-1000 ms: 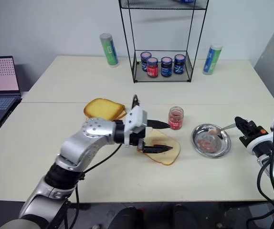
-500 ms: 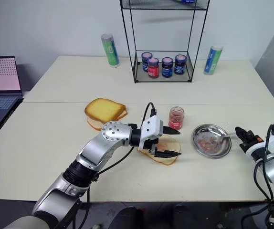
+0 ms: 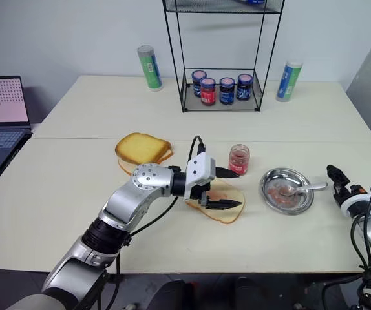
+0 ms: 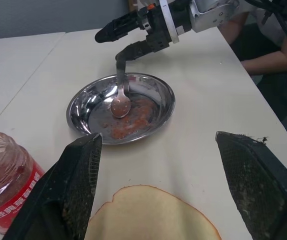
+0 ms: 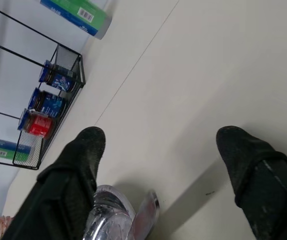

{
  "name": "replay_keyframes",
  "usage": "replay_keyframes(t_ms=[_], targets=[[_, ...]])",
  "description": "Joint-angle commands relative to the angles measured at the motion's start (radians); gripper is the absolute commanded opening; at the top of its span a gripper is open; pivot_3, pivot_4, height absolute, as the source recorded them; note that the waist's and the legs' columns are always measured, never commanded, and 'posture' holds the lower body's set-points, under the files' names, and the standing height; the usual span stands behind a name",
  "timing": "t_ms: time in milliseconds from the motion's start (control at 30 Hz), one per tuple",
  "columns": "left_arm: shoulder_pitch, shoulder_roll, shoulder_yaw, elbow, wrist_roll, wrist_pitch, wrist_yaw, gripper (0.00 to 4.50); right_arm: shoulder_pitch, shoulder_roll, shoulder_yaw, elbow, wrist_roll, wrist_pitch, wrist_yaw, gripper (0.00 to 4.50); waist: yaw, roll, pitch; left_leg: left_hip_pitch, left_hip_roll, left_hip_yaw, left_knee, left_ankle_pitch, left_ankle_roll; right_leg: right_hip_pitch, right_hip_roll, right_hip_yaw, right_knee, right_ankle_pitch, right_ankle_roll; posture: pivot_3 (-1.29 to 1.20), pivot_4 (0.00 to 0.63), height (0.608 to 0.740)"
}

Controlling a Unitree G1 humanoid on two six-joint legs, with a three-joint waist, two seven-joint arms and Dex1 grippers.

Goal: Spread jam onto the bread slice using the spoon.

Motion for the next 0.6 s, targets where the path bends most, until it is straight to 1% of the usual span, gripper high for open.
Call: replay_keyframes(t_ms=[33, 100, 167, 233, 300, 400, 467, 533, 600], targets=[[-0.004, 0.055, 0.093, -0.048, -0.044, 0.028, -0.010, 3.78, 0.002, -0.115, -0.024, -0.066, -0.065, 0.012, 0.039, 4.47, 0.000, 0.001, 0.000, 0.000, 0.000, 0.000, 0.000, 0.000, 0.000, 0.000, 0.000, 0.000, 0.000, 0.000, 0.000, 0.00, 0.150, 0.740], [0.004, 0.102, 0.143, -0.052, -0.073, 0.058, -0.018, 3.78, 0.031, -0.198, 0.024, -0.106, -0.154, 0.018, 0.091, 4.47, -0.001, 0.005, 0.001, 0.000, 0.000, 0.000, 0.000, 0.000, 0.000, 0.000, 0.000, 0.000, 0.000, 0.000, 0.000, 0.00, 0.150, 0.740], [0.016, 0.170, 0.205, -0.037, -0.094, 0.083, -0.029, 3.78, 0.085, -0.298, 0.102, -0.213, -0.237, 0.032, 0.190, 4.47, -0.003, 0.005, 0.000, 0.000, 0.000, 0.000, 0.000, 0.000, 0.000, -0.001, 0.000, 0.000, 0.000, 0.000, 0.000, 0.00, 0.150, 0.740], [0.042, 0.267, 0.266, -0.009, -0.100, 0.091, -0.062, 3.78, 0.151, -0.411, 0.167, -0.374, -0.269, 0.058, 0.332, 4.47, -0.009, 0.005, 0.000, 0.001, 0.001, 0.000, -0.001, 0.000, 0.000, -0.001, 0.001, 0.000, 0.000, 0.000, 0.000, 0.00, 0.150, 0.740], [0.069, 0.342, 0.302, 0.002, -0.098, 0.101, -0.083, 3.78, 0.200, -0.485, 0.192, -0.503, -0.253, 0.086, 0.453, 4.47, -0.018, 0.004, 0.001, 0.002, 0.003, -0.001, -0.002, 0.000, 0.000, 0.000, 0.003, 0.000, 0.000, 0.000, 0.000, 0.00, 0.150, 0.740], [0.114, 0.419, 0.346, -0.016, -0.118, 0.133, -0.107, 3.78, 0.276, -0.551, 0.199, -0.686, -0.186, 0.151, 0.591, 4.47, -0.018, 0.003, 0.001, 0.002, 0.004, -0.003, -0.002, 0.000, 0.000, 0.000, 0.003, -0.003, 0.000, -0.001, 0.001, 0.00, 0.150, 0.740], [0.146, 0.455, 0.368, -0.041, -0.140, 0.172, -0.116, 3.78, 0.339, -0.592, 0.219, -0.789, -0.203, 0.163, 0.663, 4.47, -0.014, 0.002, 0.002, 0.001, 0.004, -0.003, -0.001, 0.000, 0.000, 0.000, 0.003, -0.003, 0.000, -0.001, 0.001, 0.00, 0.150, 0.740], [0.181, 0.478, 0.374, -0.075, -0.155, 0.192, -0.126, 3.78, 0.374, -0.605, 0.247, -0.832, -0.238, 0.159, 0.691, 4.47, -0.006, 0.000, 0.002, 0.000, 0.003, -0.003, -0.001, 0.000, 0.000, 0.000, 0.002, -0.004, -0.001, -0.001, 0.002, 0.00, 0.150, 0.740], [0.219, 0.495, 0.363, -0.101, -0.139, 0.173, -0.128, 3.78, 0.374, -0.588, 0.286, -0.831, -0.275, 0.144, 0.685, 4.47, -0.002, -0.002, 0.002, 0.000, 0.002, -0.003, 0.000, 0.000, 0.000, 0.000, 0.000, -0.004, -0.002, -0.001, 0.002, 0.00, 0.150, 0.740]])
